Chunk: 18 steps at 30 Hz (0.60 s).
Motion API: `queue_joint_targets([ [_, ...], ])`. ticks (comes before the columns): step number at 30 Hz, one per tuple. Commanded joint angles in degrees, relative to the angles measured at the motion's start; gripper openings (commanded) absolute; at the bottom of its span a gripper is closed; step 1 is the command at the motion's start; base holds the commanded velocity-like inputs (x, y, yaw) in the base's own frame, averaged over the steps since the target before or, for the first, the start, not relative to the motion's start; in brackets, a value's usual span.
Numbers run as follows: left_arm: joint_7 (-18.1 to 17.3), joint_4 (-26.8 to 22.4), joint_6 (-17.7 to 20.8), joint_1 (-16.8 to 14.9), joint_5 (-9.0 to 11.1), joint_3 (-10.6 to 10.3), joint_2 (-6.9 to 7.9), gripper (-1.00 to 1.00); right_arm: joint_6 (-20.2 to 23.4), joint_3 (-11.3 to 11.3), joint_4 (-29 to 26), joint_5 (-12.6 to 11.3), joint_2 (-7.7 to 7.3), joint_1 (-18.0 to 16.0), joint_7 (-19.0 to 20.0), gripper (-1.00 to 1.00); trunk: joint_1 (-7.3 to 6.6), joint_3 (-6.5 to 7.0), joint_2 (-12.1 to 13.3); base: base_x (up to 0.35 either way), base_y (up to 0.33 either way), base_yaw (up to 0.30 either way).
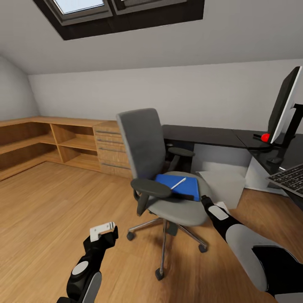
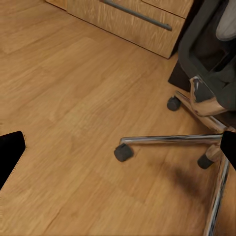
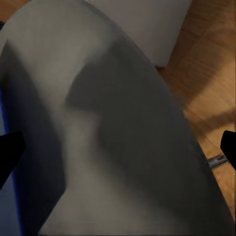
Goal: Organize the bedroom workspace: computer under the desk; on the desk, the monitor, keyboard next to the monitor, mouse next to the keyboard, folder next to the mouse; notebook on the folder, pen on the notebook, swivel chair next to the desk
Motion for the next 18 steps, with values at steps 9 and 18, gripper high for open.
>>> queue_joint_targets([
  [9,0.6,-0.2,0.0,0.0,0.6,1.0,1.2,1.0,-1.4,0.2,-0.5,0.1,-0.34,0.5,-0.3,1.0,-0.01,-0.06,0.0,0.0,0.0,0.0],
  [18,0.5,-0.2,0.0,0.0,0.7,1.0,1.31,1.0,-1.5,0.1,-1.0,0.0,-0.38,0.6,-0.3,1.0,-0.01,-0.06,0.0,0.0,0.0,0.0],
])
